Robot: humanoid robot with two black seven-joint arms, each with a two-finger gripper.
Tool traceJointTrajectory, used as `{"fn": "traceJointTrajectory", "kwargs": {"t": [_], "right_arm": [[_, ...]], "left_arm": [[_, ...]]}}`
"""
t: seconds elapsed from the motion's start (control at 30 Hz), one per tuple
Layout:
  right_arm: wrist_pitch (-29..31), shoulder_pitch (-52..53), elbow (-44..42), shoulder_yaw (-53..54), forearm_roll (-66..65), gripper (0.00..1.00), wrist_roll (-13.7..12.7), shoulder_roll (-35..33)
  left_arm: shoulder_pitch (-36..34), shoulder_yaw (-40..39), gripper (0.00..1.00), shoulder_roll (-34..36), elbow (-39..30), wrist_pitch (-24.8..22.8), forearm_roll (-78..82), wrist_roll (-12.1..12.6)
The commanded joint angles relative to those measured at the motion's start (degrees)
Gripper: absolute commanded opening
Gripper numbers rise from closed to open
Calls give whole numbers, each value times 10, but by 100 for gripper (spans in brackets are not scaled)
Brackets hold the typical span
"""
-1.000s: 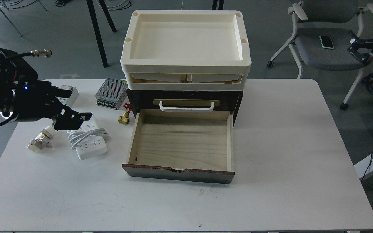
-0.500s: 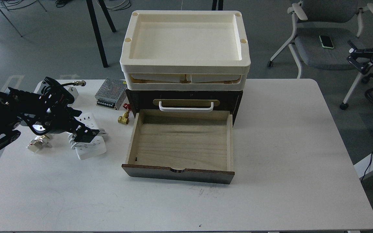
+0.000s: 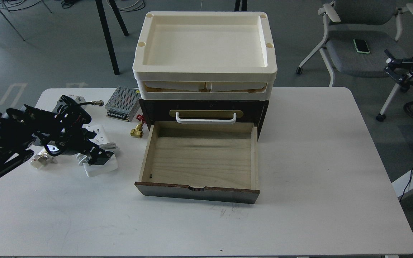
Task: Put charging cable into cabinet
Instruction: 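Move the left gripper down to the white power strip with cable, then close the left gripper on the white power strip and lift it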
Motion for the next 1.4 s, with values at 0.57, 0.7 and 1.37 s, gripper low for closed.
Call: {"fn": "traceJointTrajectory", "kwargs": {"t": [0.57,0.7,1.37], "right_arm": [[0,-19,-1,4,1,100,1,-1],[0,-22,-1,4,1,100,1,-1],[0,-31,-5,5,1,100,1,-15]], "left_arm": [[-1,31,1,-6,26,0,0,10],[-4,29,0,-5,21,9,0,8],[-55,-60,0,313,-447,-32,-120,-41]]}}
